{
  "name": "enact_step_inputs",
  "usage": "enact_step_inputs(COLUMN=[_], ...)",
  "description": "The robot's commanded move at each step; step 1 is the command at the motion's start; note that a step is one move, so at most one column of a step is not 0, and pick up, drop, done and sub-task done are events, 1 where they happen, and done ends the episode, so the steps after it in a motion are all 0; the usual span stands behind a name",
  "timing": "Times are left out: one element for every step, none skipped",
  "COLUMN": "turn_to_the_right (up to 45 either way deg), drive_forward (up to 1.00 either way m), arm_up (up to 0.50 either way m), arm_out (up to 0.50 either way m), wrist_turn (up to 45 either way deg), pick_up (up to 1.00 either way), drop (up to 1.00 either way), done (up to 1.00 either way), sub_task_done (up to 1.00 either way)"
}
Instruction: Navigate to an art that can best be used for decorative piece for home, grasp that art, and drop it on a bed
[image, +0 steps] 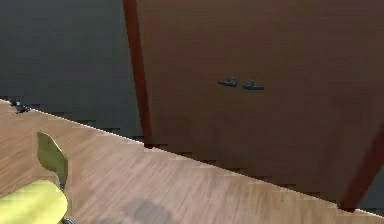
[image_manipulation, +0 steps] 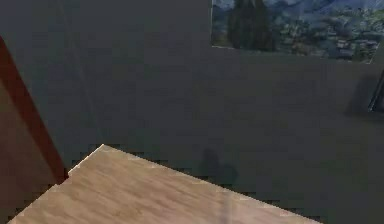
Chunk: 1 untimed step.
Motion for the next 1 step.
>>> enact_step_inputs(turn_to_the_right=[45.0], drive_forward=[0.00], arm_up=[0.00], arm_out=[0.00], wrist_turn=[0.0], pick_up=[0.00], drop=[0.00], done=[0.00], sub_task_done=[0.00])
